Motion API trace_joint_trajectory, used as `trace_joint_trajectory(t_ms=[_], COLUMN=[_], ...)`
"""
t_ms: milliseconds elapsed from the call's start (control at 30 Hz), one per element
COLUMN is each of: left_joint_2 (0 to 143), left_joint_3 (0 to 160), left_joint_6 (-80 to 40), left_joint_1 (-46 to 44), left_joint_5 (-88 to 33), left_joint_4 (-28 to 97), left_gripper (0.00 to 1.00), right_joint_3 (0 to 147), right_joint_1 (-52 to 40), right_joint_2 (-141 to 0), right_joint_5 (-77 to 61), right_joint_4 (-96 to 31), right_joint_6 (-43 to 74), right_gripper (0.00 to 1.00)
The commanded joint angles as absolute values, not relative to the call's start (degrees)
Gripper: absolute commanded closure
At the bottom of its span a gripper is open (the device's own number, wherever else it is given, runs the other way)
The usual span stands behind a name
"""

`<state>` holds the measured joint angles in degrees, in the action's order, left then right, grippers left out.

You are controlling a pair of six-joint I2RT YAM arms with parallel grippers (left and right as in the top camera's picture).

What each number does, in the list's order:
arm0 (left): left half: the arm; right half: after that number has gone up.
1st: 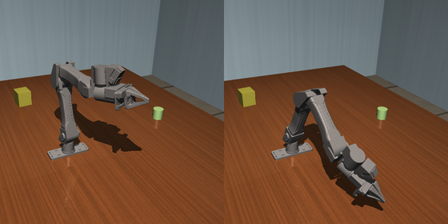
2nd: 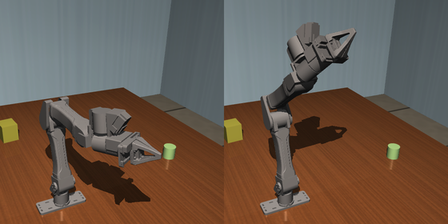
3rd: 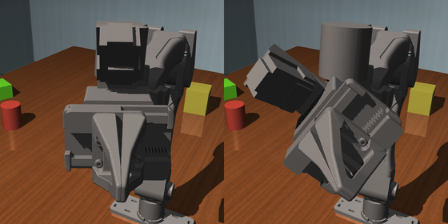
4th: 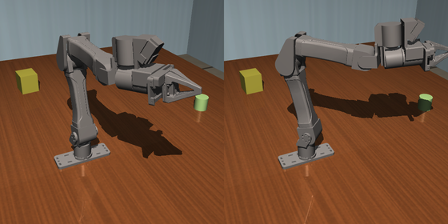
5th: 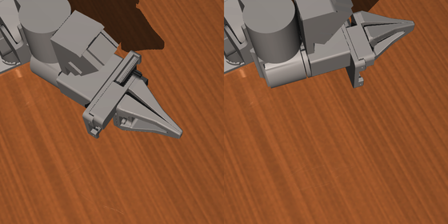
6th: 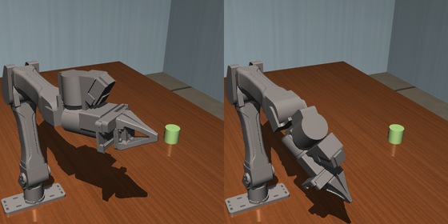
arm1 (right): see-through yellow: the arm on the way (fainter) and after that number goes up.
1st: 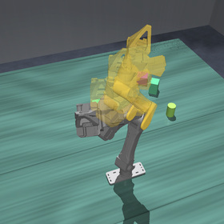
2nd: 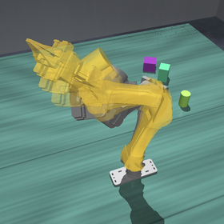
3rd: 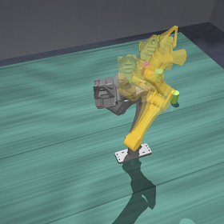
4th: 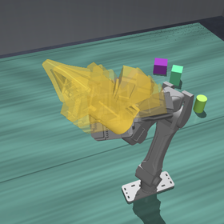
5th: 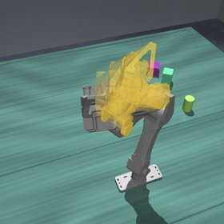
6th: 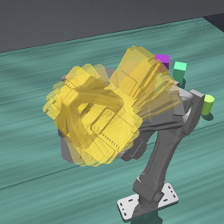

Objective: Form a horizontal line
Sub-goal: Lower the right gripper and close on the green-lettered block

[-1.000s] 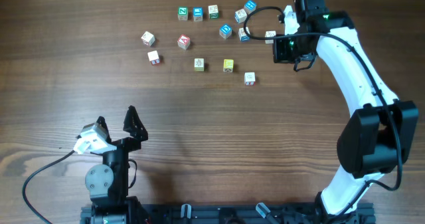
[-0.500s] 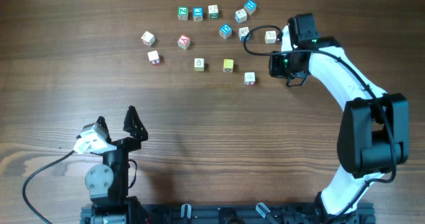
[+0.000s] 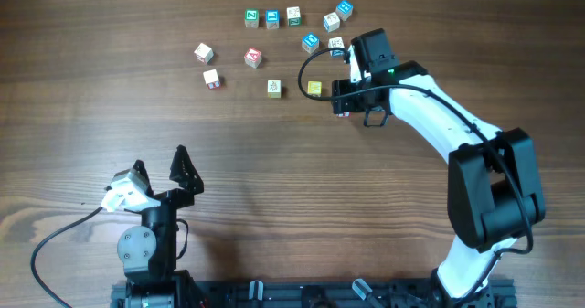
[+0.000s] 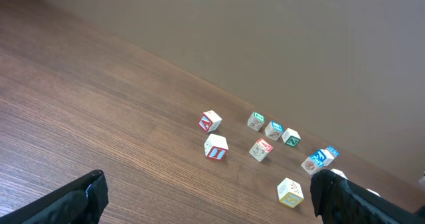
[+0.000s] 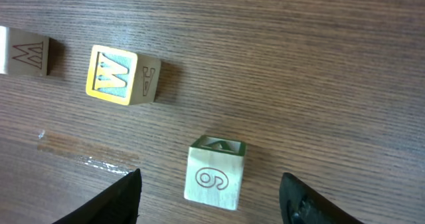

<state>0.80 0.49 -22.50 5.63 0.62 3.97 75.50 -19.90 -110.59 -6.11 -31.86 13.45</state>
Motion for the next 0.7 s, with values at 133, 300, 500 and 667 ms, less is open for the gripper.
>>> trace_joint_trajectory(t_ms=[133,300,500,667], left_joint_2=[0.54,0.54,0.54,0.54], left_joint_3=[0.32,0.32,0.32,0.32], left_joint_6=[-21.19,-21.19,-21.21,-21.19], left_joint_1=[5.76,5.76,5.76,5.76], left_joint_5=[0.95,0.95,0.95,0.95], left_joint_4=[4.14,4.14,4.14,4.14], left_gripper=[0.00,0.00,0.00,0.00], right_joint_3=[74.43,69.87,69.76,69.71], right_joint_1=[-21.39,-21.39,-21.37,-21.39], right_joint_2=[-111.26,-111.28,-111.28,-111.28], right_joint_5=[-1.37,-1.23,-1.26,-1.45], right_joint_4=[-29.76,-23.81,-24.27,-24.40], right_joint_6=[13.54,13.50,13.52,13.54], right_gripper=[0.32,0.35,0.49,0.48])
